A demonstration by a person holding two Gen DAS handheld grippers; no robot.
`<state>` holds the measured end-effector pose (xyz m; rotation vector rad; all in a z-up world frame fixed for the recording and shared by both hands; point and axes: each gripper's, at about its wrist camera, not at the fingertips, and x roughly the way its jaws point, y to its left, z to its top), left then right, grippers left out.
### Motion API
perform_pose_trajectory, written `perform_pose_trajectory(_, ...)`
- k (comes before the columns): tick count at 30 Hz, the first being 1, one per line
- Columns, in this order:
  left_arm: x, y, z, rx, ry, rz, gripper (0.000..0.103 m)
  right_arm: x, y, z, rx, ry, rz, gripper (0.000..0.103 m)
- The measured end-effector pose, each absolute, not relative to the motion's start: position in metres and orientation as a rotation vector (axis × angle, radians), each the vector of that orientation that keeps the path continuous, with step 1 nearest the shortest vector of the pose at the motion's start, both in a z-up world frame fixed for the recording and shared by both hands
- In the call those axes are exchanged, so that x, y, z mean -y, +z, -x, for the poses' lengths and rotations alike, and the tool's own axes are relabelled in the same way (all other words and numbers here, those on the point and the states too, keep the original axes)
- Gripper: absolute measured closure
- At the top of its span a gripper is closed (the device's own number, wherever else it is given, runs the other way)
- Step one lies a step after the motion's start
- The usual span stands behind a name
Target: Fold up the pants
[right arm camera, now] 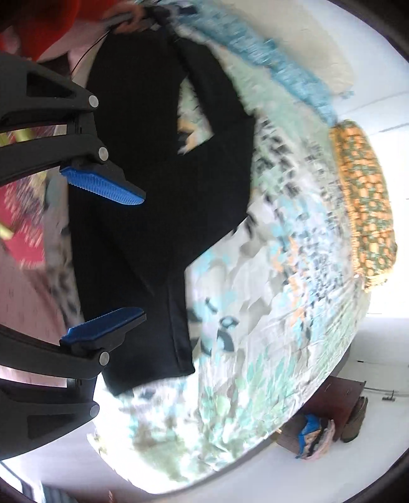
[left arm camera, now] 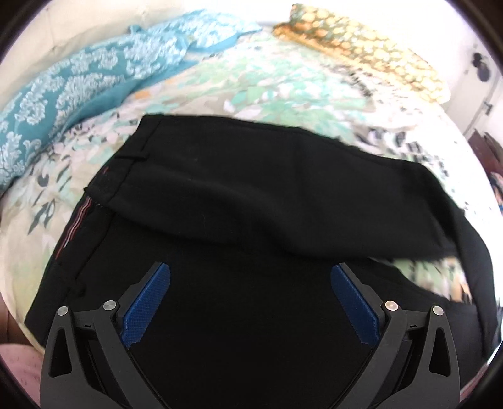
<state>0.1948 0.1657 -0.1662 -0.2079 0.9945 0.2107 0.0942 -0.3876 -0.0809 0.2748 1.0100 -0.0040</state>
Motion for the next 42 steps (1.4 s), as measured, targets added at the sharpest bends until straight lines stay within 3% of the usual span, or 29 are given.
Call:
perform_pose_trajectory(3, -0.148, -0.162, -0.180, -0.964, 0.175, 0.186, 0.001, 0.360, -0.089, -0.098, -0.944, 0.107, -0.443, 0.025)
perform_pose_trajectory(10, -0.136, -0.183, -0.175, -0.952, 0.196, 0.071, 0.001, 0.272, -0.151, -0.123, -1.028, 0.323, -0.695, 0.024)
perform_pose_trajectory(14, -0.146, -0.196, -0.178, -0.982, 0.221, 0.078, 0.001, 0.260, -0.173, -0.120, -1.068, 0.315, -0.691, 0.024)
perform_pose_trajectory(27, -0.147, -0.217, -0.186, -1.031, 0.243, 0.091, 0.000, 0.338, -0.162, -0.097, -0.935, 0.144, -0.970, 0.024)
perform_pose_trajectory(34, -0.145, -0.217, -0.186, -1.026, 0.249, 0.083, 0.000, 0.324, -0.198, -0.114, -1.042, 0.141, -1.148, 0.020)
perform_pose_trajectory(42, -0.146, -0.218, -0.185, -1.024, 0.249, 0.086, 0.000, 0.356, -0.193, -0.117, -0.963, -0.124, -1.014, 0.020)
